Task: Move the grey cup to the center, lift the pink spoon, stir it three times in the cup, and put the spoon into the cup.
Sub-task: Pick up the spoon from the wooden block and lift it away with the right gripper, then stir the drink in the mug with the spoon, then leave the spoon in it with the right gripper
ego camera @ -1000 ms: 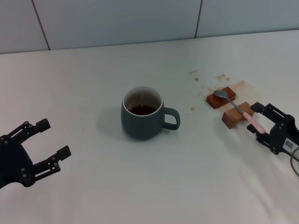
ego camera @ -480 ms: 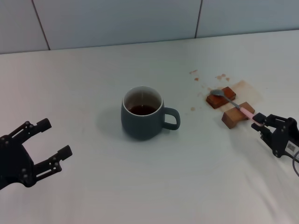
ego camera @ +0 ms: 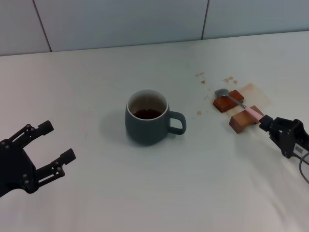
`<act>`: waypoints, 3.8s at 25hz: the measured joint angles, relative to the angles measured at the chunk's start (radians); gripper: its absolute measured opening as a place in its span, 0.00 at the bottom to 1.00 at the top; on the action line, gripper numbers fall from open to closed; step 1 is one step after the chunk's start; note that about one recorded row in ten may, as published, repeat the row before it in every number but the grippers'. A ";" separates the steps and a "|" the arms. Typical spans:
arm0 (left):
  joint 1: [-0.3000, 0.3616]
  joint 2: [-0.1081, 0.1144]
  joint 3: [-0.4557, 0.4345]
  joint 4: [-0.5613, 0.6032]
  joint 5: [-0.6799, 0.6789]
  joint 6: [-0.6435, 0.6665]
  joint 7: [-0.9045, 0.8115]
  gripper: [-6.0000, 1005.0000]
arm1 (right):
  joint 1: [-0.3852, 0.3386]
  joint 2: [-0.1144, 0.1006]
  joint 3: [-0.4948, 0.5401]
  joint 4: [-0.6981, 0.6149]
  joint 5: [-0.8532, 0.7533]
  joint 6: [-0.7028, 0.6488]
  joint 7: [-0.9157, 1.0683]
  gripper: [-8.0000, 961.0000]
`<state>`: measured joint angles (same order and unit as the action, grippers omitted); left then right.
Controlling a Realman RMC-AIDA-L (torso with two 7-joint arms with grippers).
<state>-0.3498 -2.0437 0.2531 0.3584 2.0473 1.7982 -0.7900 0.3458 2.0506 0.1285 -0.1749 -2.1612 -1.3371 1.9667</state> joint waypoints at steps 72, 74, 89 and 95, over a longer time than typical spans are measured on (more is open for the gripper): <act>0.011 -0.016 0.070 -0.045 0.010 -0.030 0.017 0.86 | 0.910 -0.038 -1.231 -0.665 -0.455 -0.291 0.418 0.14; 0.011 -0.016 0.071 -0.046 0.010 -0.030 0.017 0.86 | 0.917 -0.037 -1.231 -0.660 -0.472 -0.276 0.423 0.14; 0.012 -0.019 0.074 -0.047 0.010 -0.025 0.017 0.86 | 0.969 -0.029 -1.219 -0.625 -0.492 -0.309 0.419 0.15; 0.012 -0.019 0.074 -0.047 0.010 -0.025 0.017 0.86 | 1.004 -0.048 -1.224 -0.577 -0.523 -0.304 0.435 0.15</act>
<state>-0.3375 -2.0630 0.3271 0.3114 2.0570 1.7736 -0.7731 1.3497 2.0025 -1.0953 -0.7517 -2.6843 -1.6408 2.4017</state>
